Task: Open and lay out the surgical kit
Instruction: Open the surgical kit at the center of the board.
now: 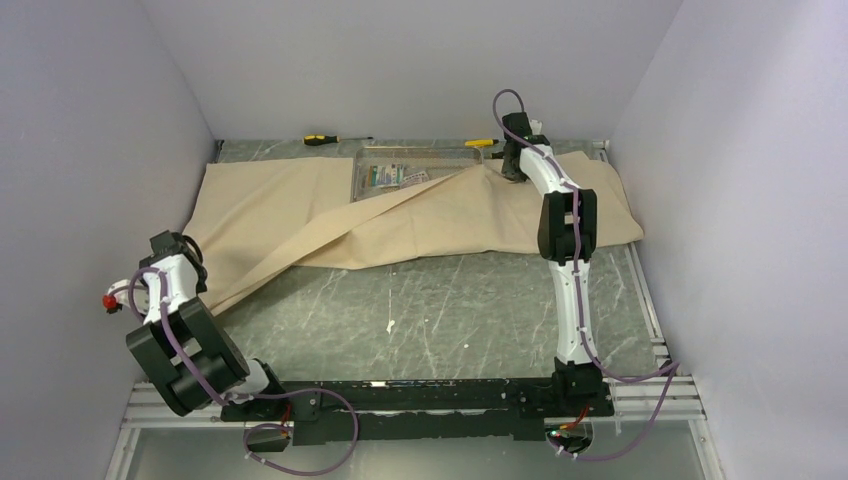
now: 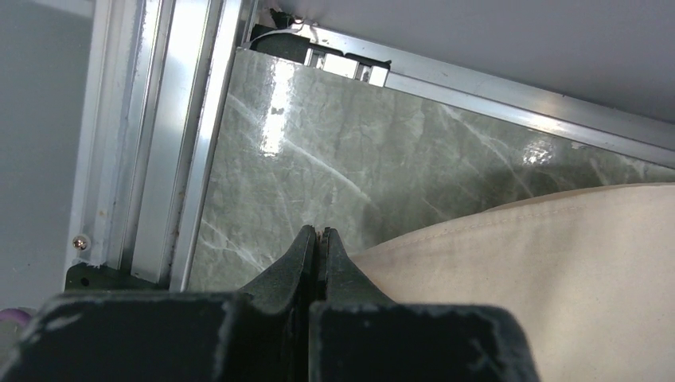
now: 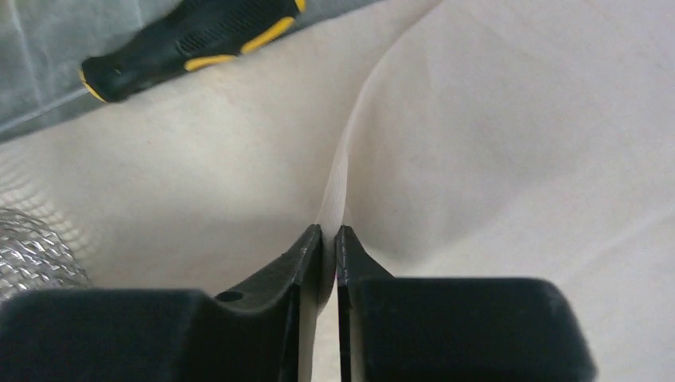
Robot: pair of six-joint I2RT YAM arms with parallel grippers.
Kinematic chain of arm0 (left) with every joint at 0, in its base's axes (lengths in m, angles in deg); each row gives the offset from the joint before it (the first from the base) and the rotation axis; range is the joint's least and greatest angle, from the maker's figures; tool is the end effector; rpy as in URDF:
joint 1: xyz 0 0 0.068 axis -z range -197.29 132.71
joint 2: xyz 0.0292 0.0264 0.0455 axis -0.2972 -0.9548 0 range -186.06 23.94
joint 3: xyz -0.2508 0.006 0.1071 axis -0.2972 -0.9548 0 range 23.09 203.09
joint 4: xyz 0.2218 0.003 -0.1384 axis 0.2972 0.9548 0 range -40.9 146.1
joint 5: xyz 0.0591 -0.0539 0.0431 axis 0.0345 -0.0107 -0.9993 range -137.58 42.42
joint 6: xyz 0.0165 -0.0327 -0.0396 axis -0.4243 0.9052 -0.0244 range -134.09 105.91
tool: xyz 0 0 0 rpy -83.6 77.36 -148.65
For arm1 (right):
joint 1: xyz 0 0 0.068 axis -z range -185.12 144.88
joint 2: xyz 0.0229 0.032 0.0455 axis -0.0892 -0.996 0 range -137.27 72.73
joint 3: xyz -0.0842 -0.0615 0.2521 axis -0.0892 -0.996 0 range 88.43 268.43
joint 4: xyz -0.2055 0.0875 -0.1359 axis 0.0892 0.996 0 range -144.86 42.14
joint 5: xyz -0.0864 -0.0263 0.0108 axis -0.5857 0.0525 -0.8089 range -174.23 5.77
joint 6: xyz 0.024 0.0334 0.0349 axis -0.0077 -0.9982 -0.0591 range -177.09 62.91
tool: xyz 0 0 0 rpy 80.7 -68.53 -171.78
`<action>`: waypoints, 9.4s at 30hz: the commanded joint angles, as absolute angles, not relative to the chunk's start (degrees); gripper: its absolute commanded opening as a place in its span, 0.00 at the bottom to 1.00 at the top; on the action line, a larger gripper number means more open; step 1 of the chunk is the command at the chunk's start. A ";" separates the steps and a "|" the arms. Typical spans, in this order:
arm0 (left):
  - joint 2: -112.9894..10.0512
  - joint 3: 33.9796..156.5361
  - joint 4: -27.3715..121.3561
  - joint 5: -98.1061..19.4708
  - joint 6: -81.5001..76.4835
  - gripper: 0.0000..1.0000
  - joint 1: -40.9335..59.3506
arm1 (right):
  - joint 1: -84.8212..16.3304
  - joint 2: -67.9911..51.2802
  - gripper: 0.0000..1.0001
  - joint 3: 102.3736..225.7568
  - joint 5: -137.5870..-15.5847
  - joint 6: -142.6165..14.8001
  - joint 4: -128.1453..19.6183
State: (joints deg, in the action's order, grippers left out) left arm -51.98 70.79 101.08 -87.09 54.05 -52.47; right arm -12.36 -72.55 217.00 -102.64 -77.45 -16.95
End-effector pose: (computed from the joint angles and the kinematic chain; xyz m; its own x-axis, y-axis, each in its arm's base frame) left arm 0.1646 0.1437 0.2065 0.1948 -0.7387 -0.6453 -0.9460 -0.3152 0.0753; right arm 0.5483 0.0584 0.1630 -0.7367 0.2391 -0.6325 0.3393 0.9398 -0.0399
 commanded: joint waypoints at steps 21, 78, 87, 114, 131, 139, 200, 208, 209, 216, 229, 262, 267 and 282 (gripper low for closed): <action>-56.91 78.32 101.47 -84.86 41.11 0.00 -54.65 | -9.67 -27.31 0.00 165.18 -109.14 -98.59 -1.72; -75.80 91.89 108.66 -91.64 45.94 0.00 -60.79 | 16.11 -9.52 0.36 134.14 -100.21 -100.77 -7.59; -76.56 92.95 108.29 -91.01 45.42 0.00 -60.80 | 17.34 -12.70 0.35 132.47 -102.76 -99.68 -11.66; -80.81 97.02 108.61 -90.25 45.24 0.00 -60.77 | 19.39 -9.14 0.45 131.15 -105.90 -105.89 -12.23; -81.03 96.96 108.58 -90.38 45.29 0.00 -60.80 | 19.43 -6.26 0.37 132.06 -113.11 -107.62 -8.90; -80.24 96.71 108.40 -90.38 45.06 0.00 -60.80 | 19.49 -8.95 0.39 129.01 -107.24 -105.34 -16.97; -80.32 97.48 107.67 -89.50 43.77 0.00 -60.37 | 1.36 -8.13 0.55 145.28 -118.62 -106.81 4.10; -80.86 98.01 107.89 -89.68 43.68 0.00 -60.12 | 12.35 -3.98 0.58 139.44 -111.79 -105.29 -0.85; -80.98 98.09 107.89 -89.68 43.74 0.00 -60.05 | 14.01 -3.86 0.57 138.95 -112.08 -105.03 -1.04; -81.95 98.67 108.11 -89.84 43.86 0.00 -59.92 | 19.80 -5.33 0.55 136.78 -109.31 -105.08 -8.35; -82.05 98.60 108.04 -90.36 43.83 0.00 -59.91 | 20.45 -8.94 0.50 138.28 -113.64 -106.05 -9.94; -79.32 95.46 106.32 -89.41 43.30 0.00 -59.37 | 23.53 -8.82 0.49 131.96 -108.52 -100.59 -18.89; -78.49 95.00 106.34 -89.61 43.50 0.00 -59.30 | 23.86 -11.50 0.31 133.94 -110.03 -100.51 -19.57; -73.70 94.91 110.12 -86.88 52.32 0.00 -59.39 | 28.62 -12.12 0.00 139.27 -115.50 -114.24 1.26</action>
